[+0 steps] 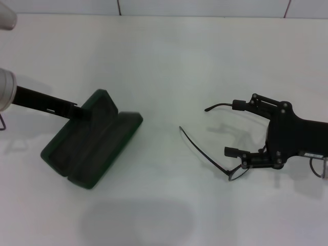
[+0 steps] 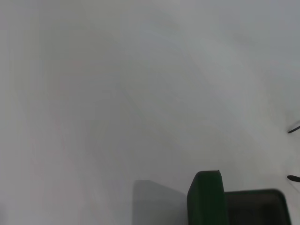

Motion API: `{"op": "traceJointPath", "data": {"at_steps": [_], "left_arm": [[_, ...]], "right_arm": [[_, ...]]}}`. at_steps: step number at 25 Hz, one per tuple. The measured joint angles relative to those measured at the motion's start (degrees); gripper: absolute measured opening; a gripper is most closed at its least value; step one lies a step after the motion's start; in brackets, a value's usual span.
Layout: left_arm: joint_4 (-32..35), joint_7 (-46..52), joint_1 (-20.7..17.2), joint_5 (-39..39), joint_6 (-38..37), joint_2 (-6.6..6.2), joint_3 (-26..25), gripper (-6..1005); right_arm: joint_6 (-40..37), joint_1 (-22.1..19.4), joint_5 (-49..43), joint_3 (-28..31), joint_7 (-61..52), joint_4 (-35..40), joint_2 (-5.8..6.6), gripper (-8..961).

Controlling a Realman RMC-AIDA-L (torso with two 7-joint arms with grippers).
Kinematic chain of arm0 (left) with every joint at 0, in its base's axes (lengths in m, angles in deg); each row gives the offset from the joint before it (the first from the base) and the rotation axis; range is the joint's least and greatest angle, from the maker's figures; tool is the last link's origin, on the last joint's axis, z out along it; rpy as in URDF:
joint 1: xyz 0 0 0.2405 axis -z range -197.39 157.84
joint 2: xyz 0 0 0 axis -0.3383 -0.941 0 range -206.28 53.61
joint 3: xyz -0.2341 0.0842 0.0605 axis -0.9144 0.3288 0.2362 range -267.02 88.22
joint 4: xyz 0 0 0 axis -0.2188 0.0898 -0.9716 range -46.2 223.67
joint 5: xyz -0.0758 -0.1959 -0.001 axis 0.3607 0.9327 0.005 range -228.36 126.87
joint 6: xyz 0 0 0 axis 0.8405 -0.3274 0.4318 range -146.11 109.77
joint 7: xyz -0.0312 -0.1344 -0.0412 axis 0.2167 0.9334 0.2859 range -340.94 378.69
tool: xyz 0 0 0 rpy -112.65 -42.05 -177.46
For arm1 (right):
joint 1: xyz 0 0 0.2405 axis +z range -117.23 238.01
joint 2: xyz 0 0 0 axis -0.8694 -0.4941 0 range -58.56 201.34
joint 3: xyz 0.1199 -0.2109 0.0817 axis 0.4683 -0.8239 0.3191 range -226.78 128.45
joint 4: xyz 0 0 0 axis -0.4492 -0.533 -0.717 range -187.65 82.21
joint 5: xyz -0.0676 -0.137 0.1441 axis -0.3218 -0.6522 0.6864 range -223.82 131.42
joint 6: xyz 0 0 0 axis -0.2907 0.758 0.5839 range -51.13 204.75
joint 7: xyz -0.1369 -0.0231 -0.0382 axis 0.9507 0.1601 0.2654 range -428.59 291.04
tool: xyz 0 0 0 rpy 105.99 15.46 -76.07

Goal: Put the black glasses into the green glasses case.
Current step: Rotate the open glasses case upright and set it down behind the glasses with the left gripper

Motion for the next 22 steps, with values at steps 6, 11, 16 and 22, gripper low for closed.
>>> {"op": "traceJointPath", "data": {"at_steps": [6, 11, 16, 22], "left_arm": [[0.1, -4.9, 2.4, -1.3, 1.1, -0.18, 0.2, 200], [-0.3, -18.5, 6.8, -0.9, 8.2, 0.72, 0.8, 213], [-5.9, -30.9, 11.2, -1.4, 21.3, 1.42, 9.5, 226], [-16.6, -34.0, 22.2, -2.6, 21.7, 0.75, 15.1, 242]], "right_arm": [[0.0, -0.8, -0.1, 0.0, 1.3, 0.0, -0.34, 887], [-0.4, -1.5, -1.3, -0.2, 2.9, 0.0, -1.56, 886], [0.5, -1.3, -3.5, -0.1, 2.9, 0.0, -2.68, 886], [0.9, -2.3, -3.7, 0.0, 2.9, 0.0, -3.20, 886]]}}
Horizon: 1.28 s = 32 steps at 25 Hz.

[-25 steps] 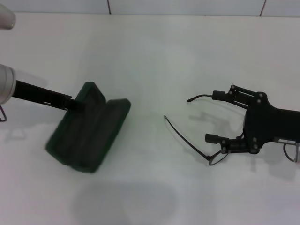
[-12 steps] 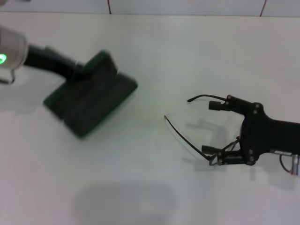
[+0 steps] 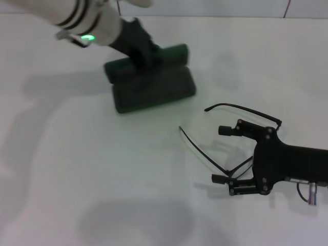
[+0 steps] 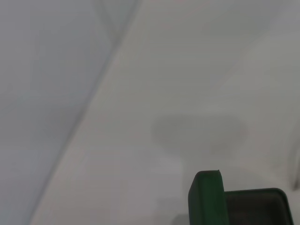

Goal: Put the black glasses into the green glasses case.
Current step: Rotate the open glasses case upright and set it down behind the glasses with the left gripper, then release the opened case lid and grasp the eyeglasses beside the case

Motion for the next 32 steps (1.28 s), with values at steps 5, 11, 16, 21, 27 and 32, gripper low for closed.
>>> {"op": "traceJointPath", "data": {"at_steps": [5, 11, 16, 21, 27, 32], "left_arm": [[-2.6, -2.4, 4.1, -0.6, -5.1, 0.47, 0.4, 255], [-2.0, -2.6, 4.0, -0.8, -5.0, 1.12, 2.3, 270], [-2.0, -1.7, 3.9, -0.9, -4.8, 1.26, 6.7, 284], [0.2, -1.2, 2.6, 4.2, -4.1, 1.26, 5.5, 297], [1.2, -13.7, -6.2, 33.9, -3.0, 1.29, -2.6, 520], [-4.5, -21.9, -18.8, 60.7, -3.6, 1.25, -5.1, 534]], "right_arm": [[0.0, -0.7, 0.0, 0.0, 0.0, 0.0, -0.17, 886], [0.0, -0.7, 0.1, 0.0, 0.0, 0.0, -0.10, 885], [0.4, -0.2, 0.3, 0.1, 0.0, 0.0, 0.06, 885], [0.4, -0.1, 0.2, 1.5, 0.0, 0.2, -0.10, 885], [1.7, -0.1, 0.1, 1.9, -0.8, 4.8, 0.15, 885], [6.2, 0.3, -8.3, 2.5, -10.9, 16.3, 3.81, 884]]}}
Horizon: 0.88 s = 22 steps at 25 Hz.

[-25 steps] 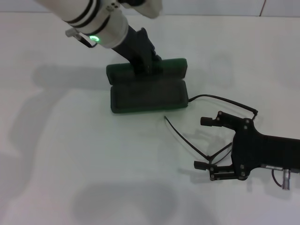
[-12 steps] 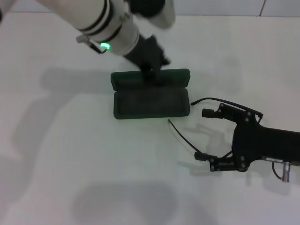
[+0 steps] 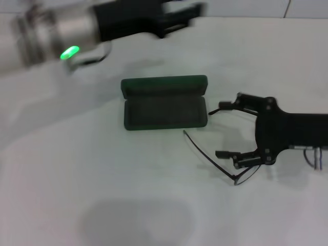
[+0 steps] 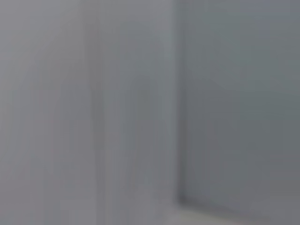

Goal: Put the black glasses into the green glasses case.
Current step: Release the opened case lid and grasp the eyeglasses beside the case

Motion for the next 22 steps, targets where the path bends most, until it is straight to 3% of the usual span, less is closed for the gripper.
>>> {"op": "traceJointPath", "data": {"at_steps": [2, 4, 8, 11, 13, 15, 22], "left_arm": [[-2.7, -4.6, -5.1, 8.6, -1.9, 0.01, -0.1, 533], [-5.1, -8.0, -9.2, 13.6, -5.5, -0.06, -0.4, 532], [-8.7, -9.4, -12.7, 15.6, -10.7, -0.23, -2.3, 532], [-11.6, -10.4, -13.1, 15.8, -12.8, -0.28, -3.5, 532], [-13.7, -11.4, -13.1, 15.8, -13.5, -0.29, -4.0, 532], [-15.5, -12.1, -12.8, 16.0, -13.7, -0.30, -4.2, 533], [-17.0, -12.5, -12.2, 15.6, -13.8, -0.35, -4.2, 533]], "right_arm": [[2.5, 0.5, -10.4, 2.1, -8.4, 8.0, 1.48, 884], [3.1, 0.7, -21.5, 6.7, -15.4, 15.5, 1.54, 884], [-3.6, 3.5, -46.7, 15.1, -29.1, 28.6, -0.98, 884], [-9.5, 6.0, -60.9, 16.5, -35.5, 35.5, -3.59, 884], [-12.4, 7.4, -67.6, 16.3, -36.6, 38.4, -5.53, 877], [-14.6, 8.7, -71.8, 14.4, -37.3, 40.3, -6.57, 871], [-13.3, 12.4, -77.4, 3.5, -41.9, 39.8, -6.77, 847]]}}
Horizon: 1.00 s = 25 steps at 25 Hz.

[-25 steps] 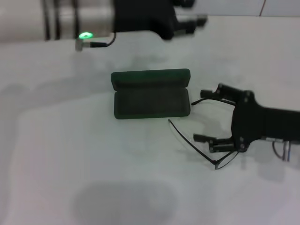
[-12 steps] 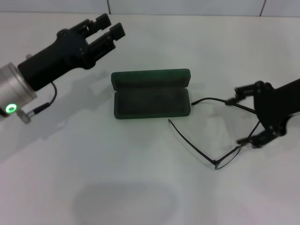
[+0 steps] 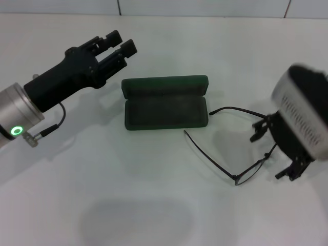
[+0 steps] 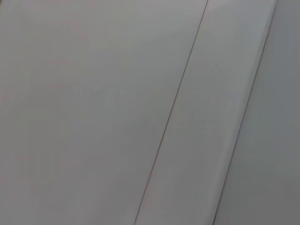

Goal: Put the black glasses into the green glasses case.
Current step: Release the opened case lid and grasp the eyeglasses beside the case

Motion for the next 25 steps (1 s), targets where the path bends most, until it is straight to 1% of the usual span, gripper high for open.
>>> {"op": "traceJointPath", "data": {"at_steps": [5, 9, 14, 19, 24, 25], "left_arm": [[-1.8, -0.1, 1.8, 0.0, 0.0, -0.29, 0.1, 532], [-1.9, -0.1, 2.0, 0.0, 0.0, -0.35, 0.2, 532], [-1.9, -0.2, 2.3, 0.0, 0.0, -0.35, 0.1, 532], [-2.1, -0.2, 2.9, 0.0, 0.5, -0.35, 0.0, 532], [-2.1, -0.2, 3.0, 0.0, 0.6, -0.35, 0.0, 532], [-2.1, -0.2, 3.0, 0.0, 0.6, -0.35, 0.0, 532]], "right_arm": [[5.2, 0.7, -2.3, -7.9, -2.1, -2.4, -0.16, 830], [8.5, 1.5, -3.3, -11.1, -3.0, -4.2, -0.35, 817], [11.3, 1.4, -2.8, -13.4, -3.0, -4.2, -0.36, 791], [12.5, 1.4, -2.2, -14.5, -3.0, -4.7, -0.31, 760], [13.1, 1.6, -1.9, -14.9, -3.0, -5.2, -0.26, 690], [13.2, 1.6, -1.9, -14.9, -3.1, -5.2, -0.26, 689]]}}
